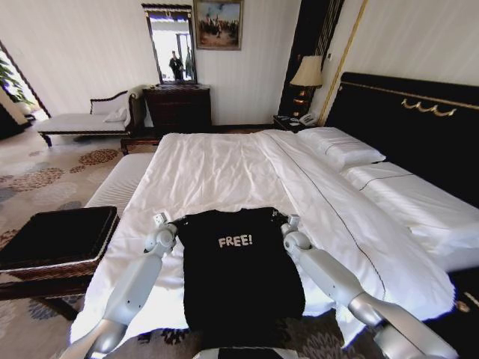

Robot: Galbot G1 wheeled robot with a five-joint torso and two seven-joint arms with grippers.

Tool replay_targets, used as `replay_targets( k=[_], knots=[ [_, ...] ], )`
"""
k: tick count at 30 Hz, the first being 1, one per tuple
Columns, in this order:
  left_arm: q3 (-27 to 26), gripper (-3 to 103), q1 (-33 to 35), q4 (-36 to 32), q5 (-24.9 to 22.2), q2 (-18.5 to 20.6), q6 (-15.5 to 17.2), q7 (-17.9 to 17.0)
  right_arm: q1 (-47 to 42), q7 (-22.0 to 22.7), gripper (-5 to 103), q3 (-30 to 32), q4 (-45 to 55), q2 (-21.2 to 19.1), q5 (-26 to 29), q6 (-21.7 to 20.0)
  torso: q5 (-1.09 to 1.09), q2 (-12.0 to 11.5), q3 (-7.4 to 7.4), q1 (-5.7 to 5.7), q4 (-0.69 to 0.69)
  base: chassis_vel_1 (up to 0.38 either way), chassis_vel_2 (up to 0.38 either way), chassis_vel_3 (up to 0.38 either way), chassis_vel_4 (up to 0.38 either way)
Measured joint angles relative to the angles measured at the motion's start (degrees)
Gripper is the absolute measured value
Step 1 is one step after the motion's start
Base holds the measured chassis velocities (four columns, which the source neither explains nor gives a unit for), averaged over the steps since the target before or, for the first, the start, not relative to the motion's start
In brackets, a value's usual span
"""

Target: Fold the clothes on the bed and place them into the basket.

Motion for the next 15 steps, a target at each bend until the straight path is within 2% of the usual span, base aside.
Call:
replay_targets(
  k=[1,2,3,4,5,6,7,8,10,11,12,13,14,15],
  knots=[
    [-0.68,6,1.43,-1.81,-0.32,0.0,0.16,-0.55,-1.11,0.29,7,1.09,1.69,-0.2,-0.42,0.07,0.01,0.0,0.0,0.0,0.0,0.0,0.0,0.0,0.0],
    [-1.56,6,3.08,-3.76,-0.46,0.01,0.3,-1.31,-2.68,0.74,7,2.69,3.78,-0.53,-0.77,0.15,-0.01,0.0,-0.01,0.0,0.01,0.0,0.0,0.0,0.0],
    [-2.49,10,4.72,-5.69,-0.49,0.02,0.34,-1.97,-4.7,1.36,18,4.51,6.08,-0.92,-0.89,0.19,-0.02,0.0,-0.01,0.0,0.02,0.0,0.0,0.0,0.0],
    [-2.49,10,4.72,-5.69,-0.49,0.02,0.34,-1.97,-4.7,1.36,18,4.51,6.08,-0.92,-0.89,0.19,-0.02,0.0,-0.01,0.0,0.02,0.0,0.0,0.0,0.0],
    [-3.39,16,6.08,-7.31,-0.47,0.03,0.34,-2.4,-6.9,2.07,18,6.2,8.36,-1.33,-0.83,0.2,-0.02,0.0,-0.01,-0.01,0.01,0.0,0.0,0.0,0.0],
    [-5.38,22,8.86,-10.65,-0.07,-0.09,0.34,-2.97,-10.68,3.06,28,8.76,12.17,-2.03,-0.19,0.19,0.01,0.0,-0.01,-0.02,-0.02,0.0,0.0,0.0,0.0],
    [-5.38,22,8.86,-10.65,-0.07,-0.09,0.34,-2.97,-10.68,3.06,28,8.76,12.17,-2.03,-0.19,0.19,0.01,0.0,-0.01,-0.02,-0.02,0.0,0.0,0.0,0.0],
    [-7.2,27,11.54,-13.43,0.49,-0.41,0.33,-3.29,-14.16,3.64,34,11.02,16.38,-2.54,1.46,0.06,0.02,0.0,-0.01,-0.02,-0.04,0.0,0.0,0.0,0.0],
    [-10.18,38,16.18,-17.13,0.89,-1.4,-0.06,-3.4,-19.46,4.99,34,13.6,23.69,-2.98,6.06,-0.87,-0.01,0.01,-0.03,-0.02,-0.05,0.0,0.0,0.0,0.0],
    [-11.83,43,19.25,-18.71,0.89,-2.09,-0.59,-3.42,-22.86,6.35,46,14.63,28.07,-2.91,9.86,-2.07,-0.01,0.01,-0.02,-0.03,-0.02,0.0,0.0,0.0,0.0],
    [-11.83,43,19.25,-18.71,0.89,-2.09,-0.59,-3.42,-22.86,6.35,46,14.63,28.07,-2.91,9.86,-2.07,-0.01,0.01,-0.02,-0.03,-0.02,0.0,0.0,0.0,0.0],
    [-13.22,43,22.12,-19.74,0.9,-2.69,-1.22,-3.24,-25.22,7.25,46,15.16,30.61,-2.6,12.23,-2.94,-0.01,0.01,-0.02,-0.03,-0.01,0.0,0.0,0.0,0.0],
    [-14.45,48,24.8,-20.58,1.1,-3.29,-2.02,-2.65,-27.29,7.78,56,15.44,32.6,-2.09,14.06,-3.58,-0.02,0.01,-0.02,-0.03,0.01,0.0,0.0,0.0,0.0],
    [-15.45,54,27.03,-21.37,1.42,-3.77,-2.79,-1.96,-28.77,8.22,56,15.46,33.92,-1.3,15.62,-4.03,-0.03,0.02,-0.02,-0.03,-0.01,0.0,0.0,0.0,0.0]
  ],
)
